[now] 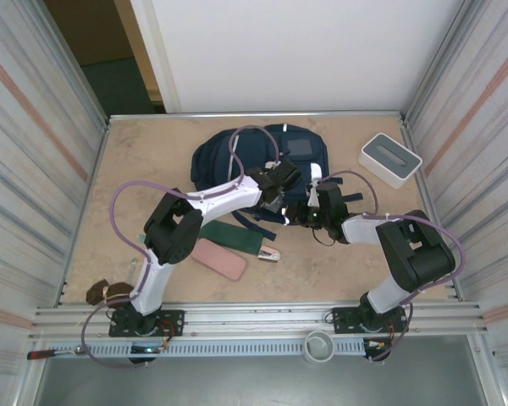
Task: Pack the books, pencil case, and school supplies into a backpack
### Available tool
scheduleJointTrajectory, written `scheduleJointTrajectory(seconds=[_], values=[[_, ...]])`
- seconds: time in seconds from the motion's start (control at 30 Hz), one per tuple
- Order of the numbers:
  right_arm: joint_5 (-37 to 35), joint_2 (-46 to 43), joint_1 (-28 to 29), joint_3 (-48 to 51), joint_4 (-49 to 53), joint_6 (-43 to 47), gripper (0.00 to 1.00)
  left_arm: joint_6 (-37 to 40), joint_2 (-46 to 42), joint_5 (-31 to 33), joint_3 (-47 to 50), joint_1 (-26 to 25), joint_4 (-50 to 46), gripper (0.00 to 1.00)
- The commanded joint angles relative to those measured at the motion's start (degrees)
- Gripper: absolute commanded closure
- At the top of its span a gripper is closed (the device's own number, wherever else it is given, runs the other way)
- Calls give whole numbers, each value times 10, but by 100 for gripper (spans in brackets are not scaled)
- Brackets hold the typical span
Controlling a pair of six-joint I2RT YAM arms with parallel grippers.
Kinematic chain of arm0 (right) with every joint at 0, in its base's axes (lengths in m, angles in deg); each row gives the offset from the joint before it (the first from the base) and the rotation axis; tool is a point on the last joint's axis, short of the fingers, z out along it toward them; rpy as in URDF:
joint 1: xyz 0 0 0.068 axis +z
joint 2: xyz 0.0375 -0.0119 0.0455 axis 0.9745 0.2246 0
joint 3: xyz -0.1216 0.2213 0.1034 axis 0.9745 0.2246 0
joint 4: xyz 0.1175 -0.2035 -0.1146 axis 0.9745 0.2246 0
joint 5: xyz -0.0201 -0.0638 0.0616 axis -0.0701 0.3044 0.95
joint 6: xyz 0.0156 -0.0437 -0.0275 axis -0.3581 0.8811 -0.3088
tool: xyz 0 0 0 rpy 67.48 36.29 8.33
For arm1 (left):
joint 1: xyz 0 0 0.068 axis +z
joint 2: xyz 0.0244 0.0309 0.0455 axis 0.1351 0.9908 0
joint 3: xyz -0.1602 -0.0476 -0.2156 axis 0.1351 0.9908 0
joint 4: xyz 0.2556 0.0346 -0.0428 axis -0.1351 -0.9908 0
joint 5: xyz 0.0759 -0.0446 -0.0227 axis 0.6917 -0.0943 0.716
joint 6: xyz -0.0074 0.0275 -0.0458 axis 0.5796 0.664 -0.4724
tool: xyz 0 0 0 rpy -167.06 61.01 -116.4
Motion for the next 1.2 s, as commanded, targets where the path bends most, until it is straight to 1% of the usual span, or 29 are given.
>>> scheduleJointTrajectory(seconds=[0.0,0.17,0.27,0.4,0.67,0.87,1.07,1.17], values=[[-6,1,-8,14,40,10,84,-3,-9,30,2,17,-7,87],[-9,1,-9,16,40,9,84,-2,-18,25,13,17,4,93],[-9,1,-10,18,39,8,84,1,-41,23,19,17,10,97],[-10,2,-12,18,40,9,84,3,-57,11,25,17,18,100],[-8,8,-17,18,37,8,84,-1,-92,-20,61,25,45,100],[-4,13,-23,19,34,6,83,-3,-122,-27,96,37,77,100],[-3,15,-25,19,33,4,82,-5,-145,-52,127,48,110,100],[-3,14,-27,19,34,3,82,-10,-153,-51,140,51,120,100]])
